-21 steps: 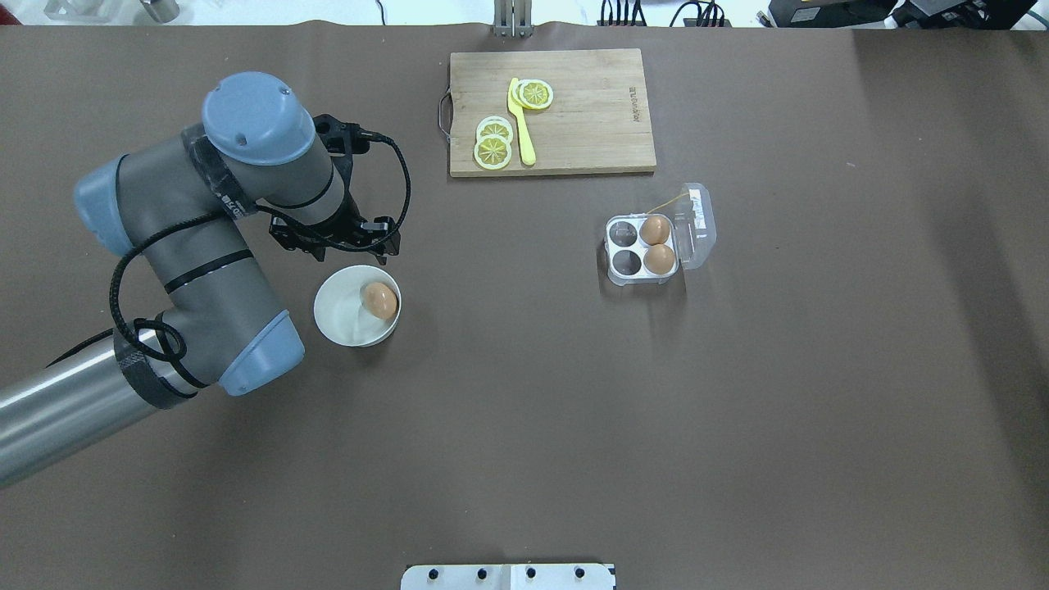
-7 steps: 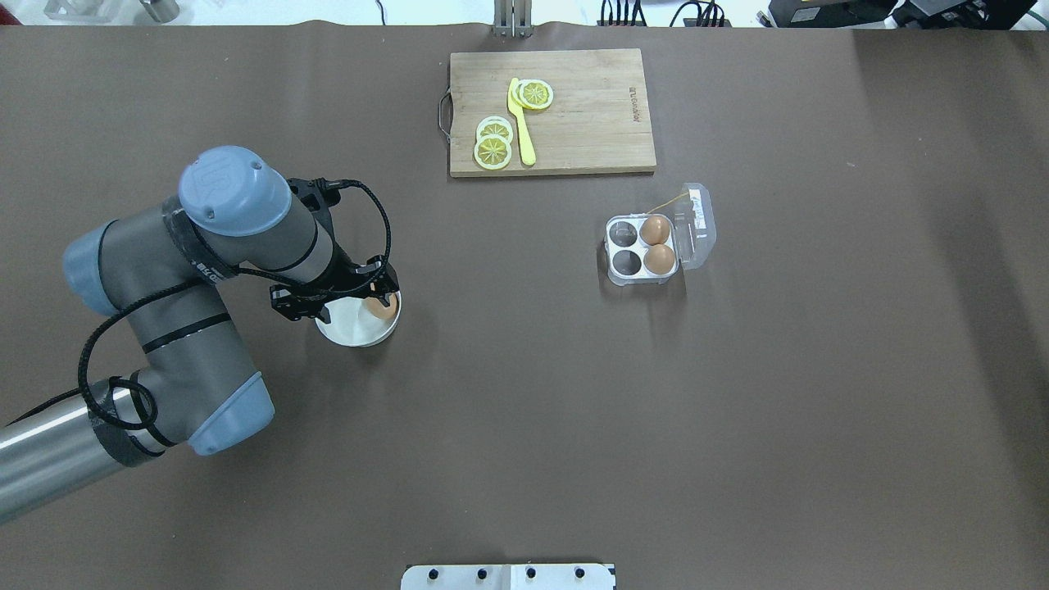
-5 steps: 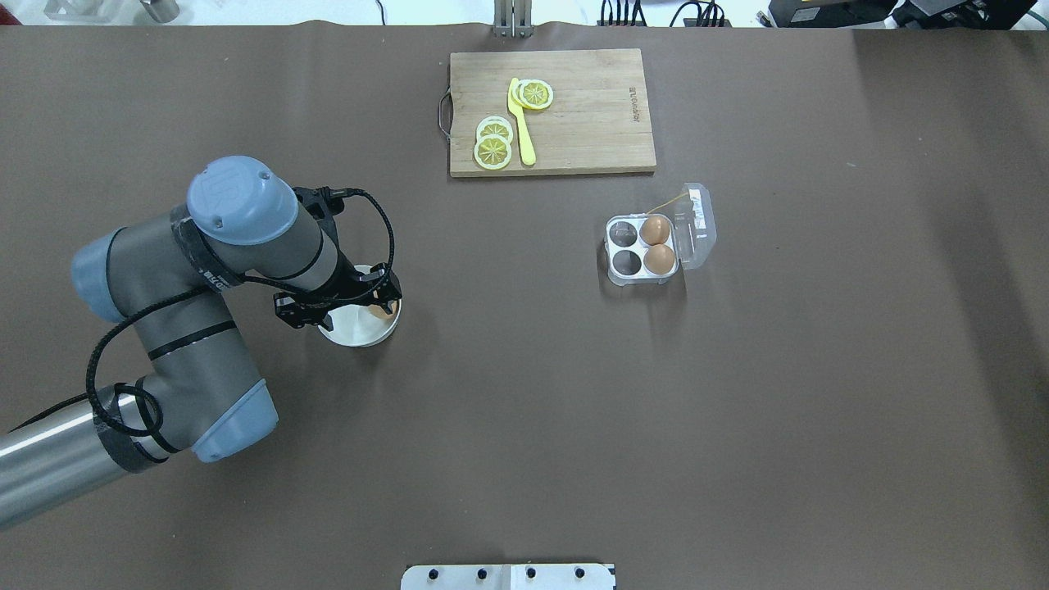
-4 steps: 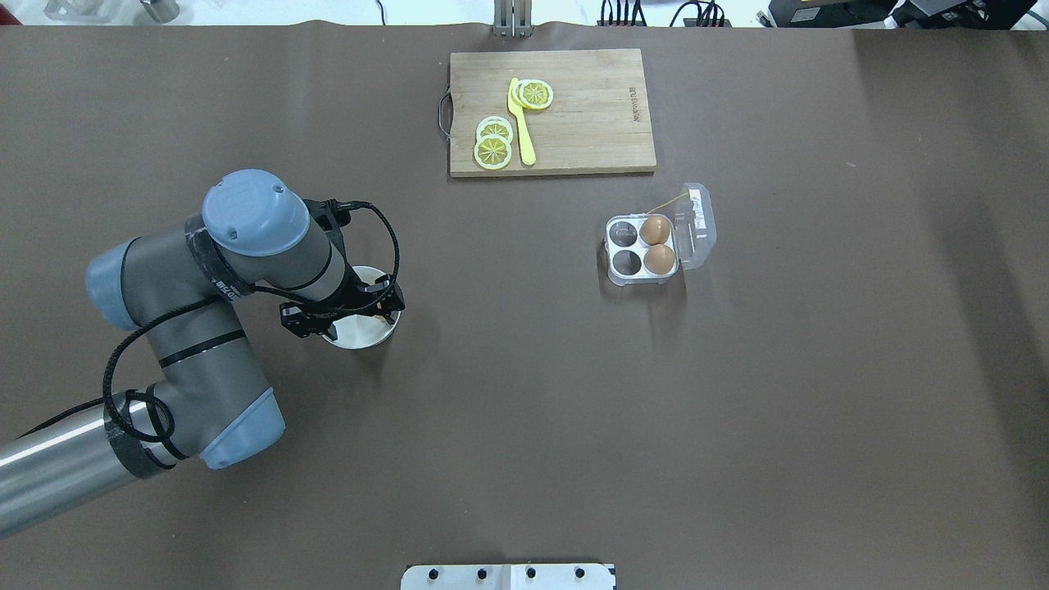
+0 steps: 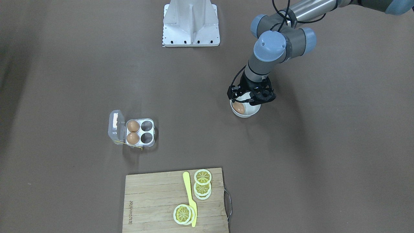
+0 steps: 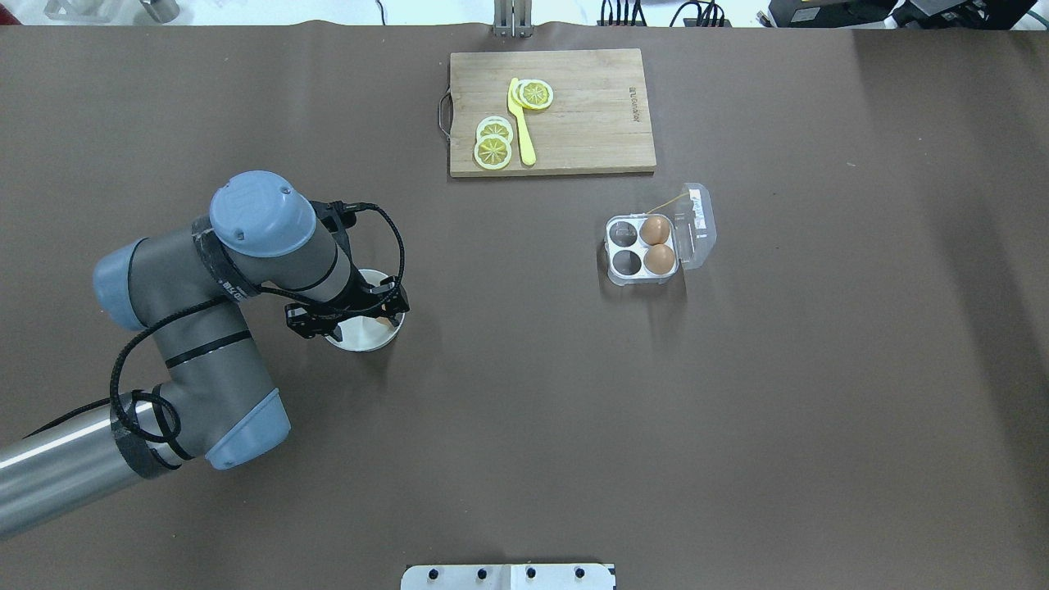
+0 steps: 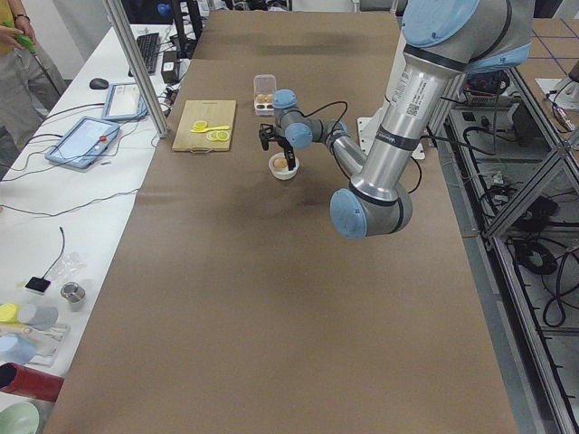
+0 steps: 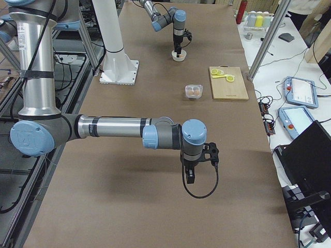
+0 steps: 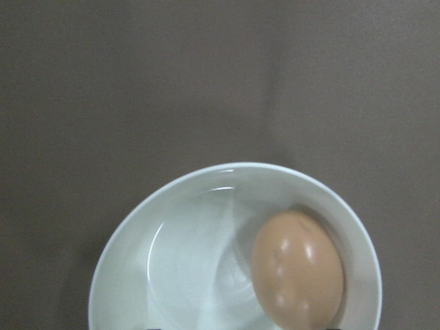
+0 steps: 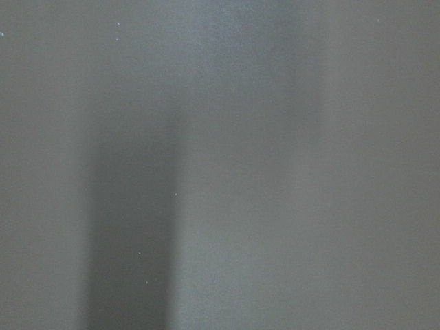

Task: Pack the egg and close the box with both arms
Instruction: 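Close the left gripper on the brown egg and lift it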

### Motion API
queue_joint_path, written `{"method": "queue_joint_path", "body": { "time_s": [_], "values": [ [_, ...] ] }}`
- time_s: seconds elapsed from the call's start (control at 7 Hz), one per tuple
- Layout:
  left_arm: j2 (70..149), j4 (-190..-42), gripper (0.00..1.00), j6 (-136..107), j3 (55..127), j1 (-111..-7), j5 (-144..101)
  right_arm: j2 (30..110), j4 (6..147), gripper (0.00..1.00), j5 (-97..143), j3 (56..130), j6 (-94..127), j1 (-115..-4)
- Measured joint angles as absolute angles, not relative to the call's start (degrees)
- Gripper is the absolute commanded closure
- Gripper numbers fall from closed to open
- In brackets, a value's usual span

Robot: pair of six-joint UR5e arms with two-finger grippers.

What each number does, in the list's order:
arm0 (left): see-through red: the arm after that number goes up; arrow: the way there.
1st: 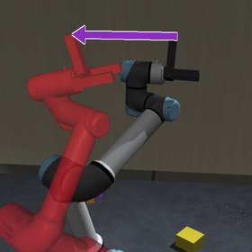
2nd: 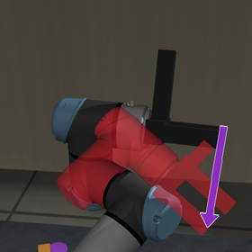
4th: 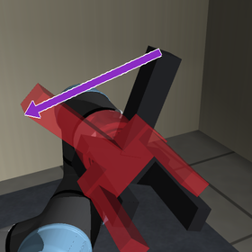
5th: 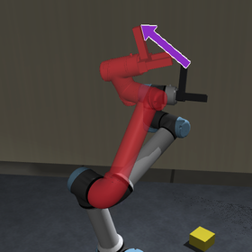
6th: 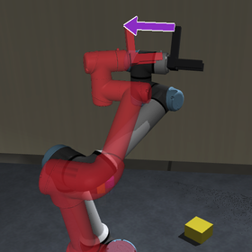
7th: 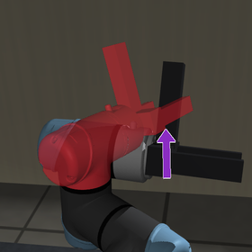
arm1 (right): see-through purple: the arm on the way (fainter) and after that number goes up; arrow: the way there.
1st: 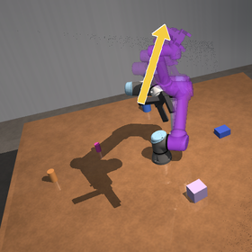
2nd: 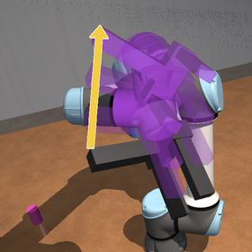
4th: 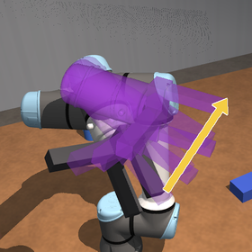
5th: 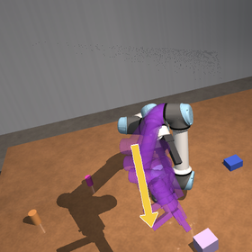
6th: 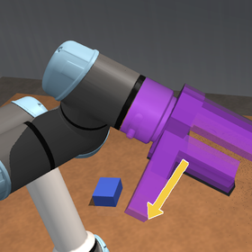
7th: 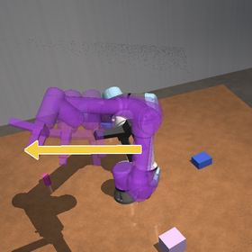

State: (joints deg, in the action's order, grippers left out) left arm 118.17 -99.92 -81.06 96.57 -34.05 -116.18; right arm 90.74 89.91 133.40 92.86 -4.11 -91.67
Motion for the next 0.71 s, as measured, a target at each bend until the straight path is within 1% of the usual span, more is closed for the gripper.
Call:
{"method": "queue_joint_path", "body": {
  "time_s": [0.71],
  "values": [
    [118.31,-99.61,0.16,-79.17,96.39,-35.63,-116.33,90.74,89.91,0.01,133.35,92.99,-4.11,-91.75]
  ]
}}
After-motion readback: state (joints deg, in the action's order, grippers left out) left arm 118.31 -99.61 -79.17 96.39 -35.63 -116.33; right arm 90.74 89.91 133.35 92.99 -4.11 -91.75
